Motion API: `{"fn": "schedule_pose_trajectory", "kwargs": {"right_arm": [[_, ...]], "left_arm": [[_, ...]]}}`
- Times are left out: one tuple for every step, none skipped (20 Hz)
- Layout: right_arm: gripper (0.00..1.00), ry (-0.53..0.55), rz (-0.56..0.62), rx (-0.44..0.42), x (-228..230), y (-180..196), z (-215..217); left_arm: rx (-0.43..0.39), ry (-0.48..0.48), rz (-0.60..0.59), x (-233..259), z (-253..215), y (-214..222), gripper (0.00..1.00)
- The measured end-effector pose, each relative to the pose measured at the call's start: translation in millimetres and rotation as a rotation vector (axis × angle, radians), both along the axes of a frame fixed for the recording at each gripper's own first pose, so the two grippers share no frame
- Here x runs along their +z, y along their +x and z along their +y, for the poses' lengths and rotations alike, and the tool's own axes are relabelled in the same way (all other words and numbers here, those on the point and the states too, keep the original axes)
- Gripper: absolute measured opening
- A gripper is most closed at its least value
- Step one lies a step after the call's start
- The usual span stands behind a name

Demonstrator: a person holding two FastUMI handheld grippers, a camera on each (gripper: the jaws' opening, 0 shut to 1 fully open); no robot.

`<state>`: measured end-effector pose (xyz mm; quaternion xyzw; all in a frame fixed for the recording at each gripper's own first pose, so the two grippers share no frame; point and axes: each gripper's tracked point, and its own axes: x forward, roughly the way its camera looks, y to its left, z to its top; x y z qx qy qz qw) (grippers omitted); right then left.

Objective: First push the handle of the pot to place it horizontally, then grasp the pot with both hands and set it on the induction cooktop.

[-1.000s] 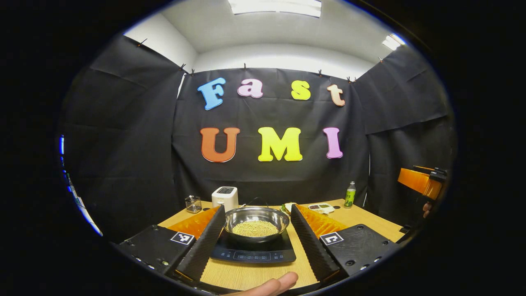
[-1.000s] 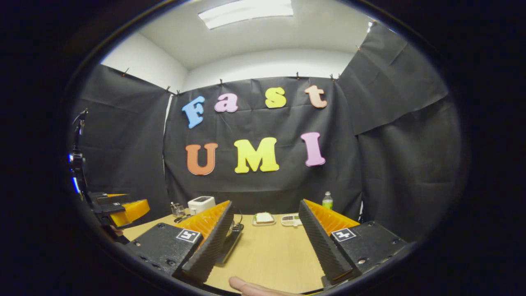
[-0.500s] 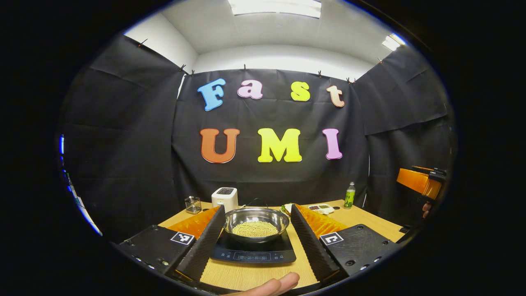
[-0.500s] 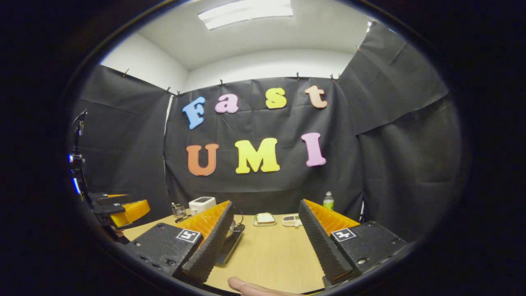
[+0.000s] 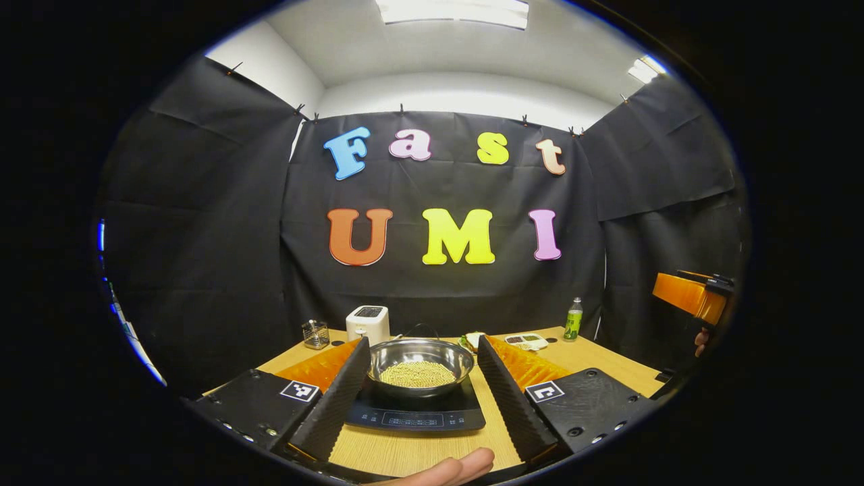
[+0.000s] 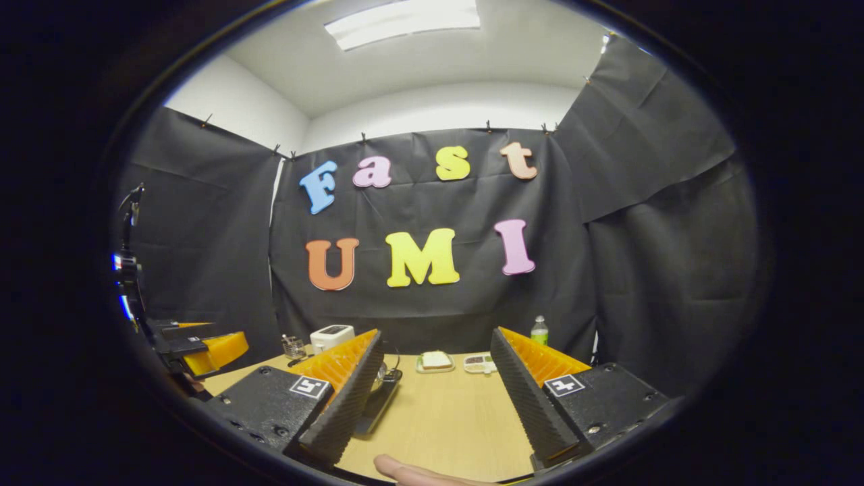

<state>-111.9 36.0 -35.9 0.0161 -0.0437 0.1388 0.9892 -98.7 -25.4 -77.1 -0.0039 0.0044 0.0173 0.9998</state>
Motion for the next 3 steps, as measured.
{"fn": "schedule_pose_trajectory", "kwargs": {"right_arm": [[0.96,-0.001,-0.001,-0.004,-0.3,0.2,-1.3],[0.96,-0.002,-0.003,-0.008,0.3,0.3,-2.4],[0.96,-0.003,-0.006,-0.01,0.7,0.1,-2.7]], "left_arm": [[0.0,0.0,0.0,0.3,-0.3,0.4,0.95],[-0.002,0.0,0.001,-0.7,0.1,0.8,0.95],[-0.002,0.0,0.002,-1.2,0.1,0.8,0.95]]}}
